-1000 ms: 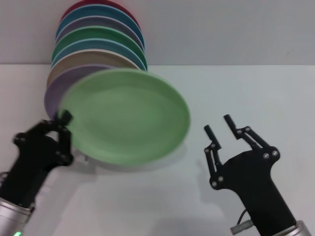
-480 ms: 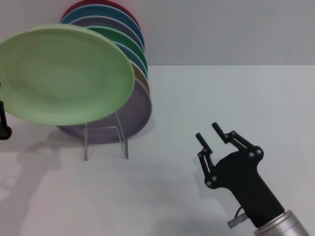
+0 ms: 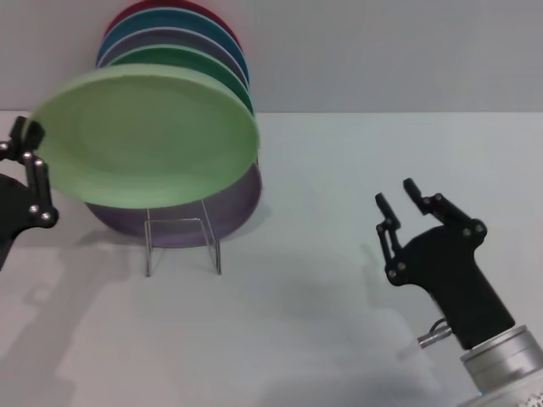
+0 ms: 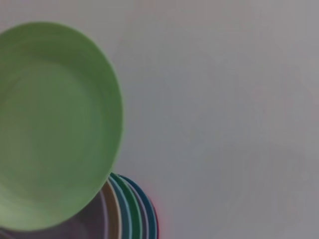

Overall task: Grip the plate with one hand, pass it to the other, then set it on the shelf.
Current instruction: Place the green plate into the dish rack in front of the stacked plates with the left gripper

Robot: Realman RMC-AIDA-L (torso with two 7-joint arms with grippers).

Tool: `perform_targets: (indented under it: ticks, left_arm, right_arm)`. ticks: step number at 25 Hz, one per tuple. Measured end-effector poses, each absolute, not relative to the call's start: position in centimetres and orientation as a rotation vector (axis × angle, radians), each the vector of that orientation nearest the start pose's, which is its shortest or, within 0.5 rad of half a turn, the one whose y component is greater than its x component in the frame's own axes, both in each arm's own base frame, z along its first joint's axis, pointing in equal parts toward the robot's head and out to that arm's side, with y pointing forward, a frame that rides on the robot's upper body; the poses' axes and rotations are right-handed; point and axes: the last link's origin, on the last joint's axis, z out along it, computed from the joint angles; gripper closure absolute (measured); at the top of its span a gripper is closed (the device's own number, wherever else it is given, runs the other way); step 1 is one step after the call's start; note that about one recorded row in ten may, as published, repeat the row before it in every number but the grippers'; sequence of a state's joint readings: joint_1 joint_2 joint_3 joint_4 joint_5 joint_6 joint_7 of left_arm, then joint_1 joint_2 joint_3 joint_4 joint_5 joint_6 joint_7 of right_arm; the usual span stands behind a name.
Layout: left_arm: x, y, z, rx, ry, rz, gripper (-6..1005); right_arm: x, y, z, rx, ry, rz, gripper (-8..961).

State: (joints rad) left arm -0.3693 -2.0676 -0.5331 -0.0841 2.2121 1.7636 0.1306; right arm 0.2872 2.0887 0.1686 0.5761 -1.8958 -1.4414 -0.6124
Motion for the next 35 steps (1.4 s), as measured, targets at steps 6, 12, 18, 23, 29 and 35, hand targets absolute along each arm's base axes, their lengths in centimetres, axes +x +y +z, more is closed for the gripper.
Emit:
perform_targets:
  ticks: [6, 12, 18, 23, 29, 35]
  left_arm:
    - [-28.8, 27.4, 0.8, -1.625, 0.183, -0.803, 941]
    - [-28.9, 27.5, 0.4, -1.663, 0.202, -0.768, 934]
    - [-29.6, 27.7, -0.5, -1.733, 0.197, -0.695, 928]
    - [-29.9, 27.9, -1.1, -1.76, 0.193, -0.65, 922]
    - [-30.3, 28.5, -1.8, -1.795, 0.161, -0.595, 915]
    - [-30.6, 28.8, -2.2, -1.819, 0.163, -0.55, 909]
  right_arm:
    - [24.8, 24.6, -8.1, -1.7, 0.029, 0.637, 656]
    - [25.2, 25.1, -7.5, -1.67, 0.026, 0.612, 645]
    - [25.6, 25.5, -6.8, -1.634, 0.034, 0.602, 635]
    - [25.7, 25.6, -6.7, -1.627, 0.036, 0.603, 627]
    - [25.8, 25.7, -6.6, -1.622, 0.04, 0.602, 617]
    - [25.8, 25.7, -6.5, -1.62, 0.04, 0.601, 607]
